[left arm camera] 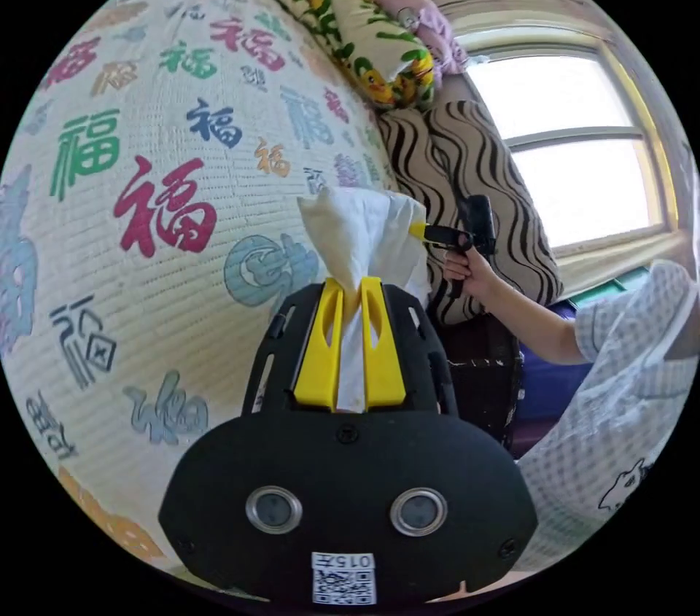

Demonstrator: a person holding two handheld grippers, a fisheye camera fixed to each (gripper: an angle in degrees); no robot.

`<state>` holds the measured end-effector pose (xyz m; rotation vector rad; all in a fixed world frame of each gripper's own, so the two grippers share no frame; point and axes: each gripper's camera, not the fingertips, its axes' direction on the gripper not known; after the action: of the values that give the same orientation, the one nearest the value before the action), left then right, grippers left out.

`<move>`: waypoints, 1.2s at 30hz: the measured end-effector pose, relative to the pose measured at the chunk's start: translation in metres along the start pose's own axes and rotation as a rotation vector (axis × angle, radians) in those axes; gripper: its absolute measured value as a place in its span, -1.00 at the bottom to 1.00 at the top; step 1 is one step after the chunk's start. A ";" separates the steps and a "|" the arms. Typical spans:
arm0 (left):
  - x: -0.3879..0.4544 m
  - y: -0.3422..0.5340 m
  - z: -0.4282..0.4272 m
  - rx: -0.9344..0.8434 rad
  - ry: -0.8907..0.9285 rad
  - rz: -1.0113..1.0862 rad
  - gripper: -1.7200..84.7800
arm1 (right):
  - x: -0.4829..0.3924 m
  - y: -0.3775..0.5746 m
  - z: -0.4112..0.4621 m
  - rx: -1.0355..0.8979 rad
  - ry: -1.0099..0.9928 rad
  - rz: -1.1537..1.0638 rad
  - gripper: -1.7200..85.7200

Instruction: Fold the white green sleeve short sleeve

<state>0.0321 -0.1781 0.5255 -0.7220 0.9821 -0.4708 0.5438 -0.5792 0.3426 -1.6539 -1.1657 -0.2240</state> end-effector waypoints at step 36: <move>-0.098 0.172 -0.487 0.476 -0.602 -0.416 -0.83 | -0.274 -0.124 0.377 -0.263 -0.283 -0.115 -0.86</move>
<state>-0.4334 -0.1594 0.2827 -0.5766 0.1344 -0.7610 0.1652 -0.4315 0.0831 -1.8937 -1.4979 -0.2288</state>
